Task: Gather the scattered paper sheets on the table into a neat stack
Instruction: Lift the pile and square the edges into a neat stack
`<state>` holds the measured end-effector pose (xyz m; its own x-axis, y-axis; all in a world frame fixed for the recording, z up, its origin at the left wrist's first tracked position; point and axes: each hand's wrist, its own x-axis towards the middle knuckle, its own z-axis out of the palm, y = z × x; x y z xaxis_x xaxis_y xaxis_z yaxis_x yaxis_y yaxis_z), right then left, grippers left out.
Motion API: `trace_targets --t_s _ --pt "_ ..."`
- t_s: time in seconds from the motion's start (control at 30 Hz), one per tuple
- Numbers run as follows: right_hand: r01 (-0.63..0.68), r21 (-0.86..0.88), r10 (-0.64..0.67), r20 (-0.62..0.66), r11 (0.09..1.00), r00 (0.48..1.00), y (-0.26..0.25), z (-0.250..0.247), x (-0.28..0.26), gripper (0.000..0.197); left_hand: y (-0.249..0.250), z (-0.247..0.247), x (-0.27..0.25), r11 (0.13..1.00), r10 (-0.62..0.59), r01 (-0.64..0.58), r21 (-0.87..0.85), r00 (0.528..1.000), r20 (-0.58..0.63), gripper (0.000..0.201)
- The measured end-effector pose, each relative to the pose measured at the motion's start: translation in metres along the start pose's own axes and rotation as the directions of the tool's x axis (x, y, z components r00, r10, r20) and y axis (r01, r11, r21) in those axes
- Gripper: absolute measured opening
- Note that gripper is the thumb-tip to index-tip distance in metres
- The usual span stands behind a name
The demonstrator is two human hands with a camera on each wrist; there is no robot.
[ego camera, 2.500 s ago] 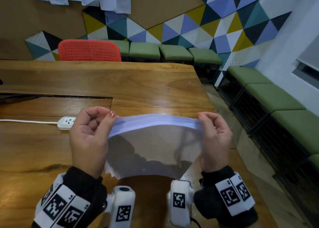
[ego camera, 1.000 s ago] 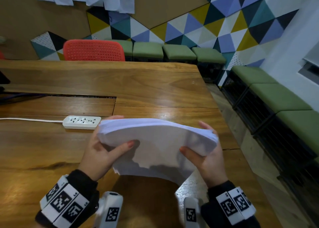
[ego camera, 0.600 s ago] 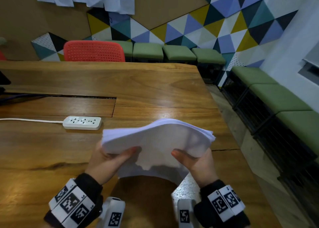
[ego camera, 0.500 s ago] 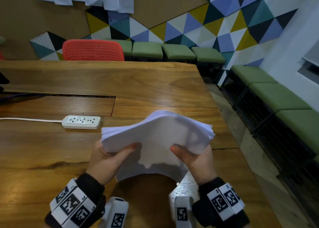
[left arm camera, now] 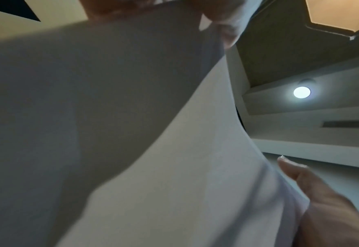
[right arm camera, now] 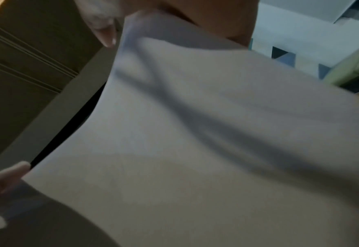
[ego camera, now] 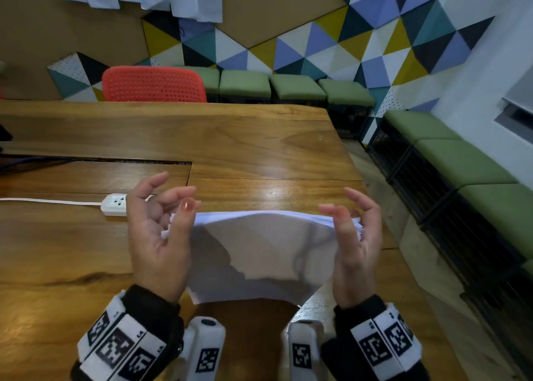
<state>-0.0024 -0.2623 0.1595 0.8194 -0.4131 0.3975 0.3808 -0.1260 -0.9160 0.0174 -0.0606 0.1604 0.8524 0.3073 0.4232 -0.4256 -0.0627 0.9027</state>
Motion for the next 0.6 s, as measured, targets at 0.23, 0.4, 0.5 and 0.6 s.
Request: trace_targets --t_s 0.23,0.4,0.5,0.6 --pt "-0.123 0.019 0.124 -0.102 0.992 0.987 0.003 0.006 0.002 0.03 0.0 0.008 0.004 1.0 -0.028 0.028 0.011 0.999 -0.047 0.03" --pt "-0.177 0.017 0.178 -0.118 0.984 0.977 0.004 0.009 0.002 0.027 0.001 0.012 0.004 0.997 -0.082 0.082 -0.003 0.995 -0.052 0.029" --pt "-0.18 0.023 0.182 -0.112 0.983 0.977 0.005 0.01 0.003 0.023 0.0 0.012 0.005 0.993 -0.116 0.115 -0.011 0.991 -0.064 0.026" --pt "-0.18 0.033 0.182 -0.104 0.983 0.978 0.006 0.011 0.005 0.021 -0.001 0.015 0.004 0.991 -0.129 0.127 -0.037 0.989 -0.072 0.017"
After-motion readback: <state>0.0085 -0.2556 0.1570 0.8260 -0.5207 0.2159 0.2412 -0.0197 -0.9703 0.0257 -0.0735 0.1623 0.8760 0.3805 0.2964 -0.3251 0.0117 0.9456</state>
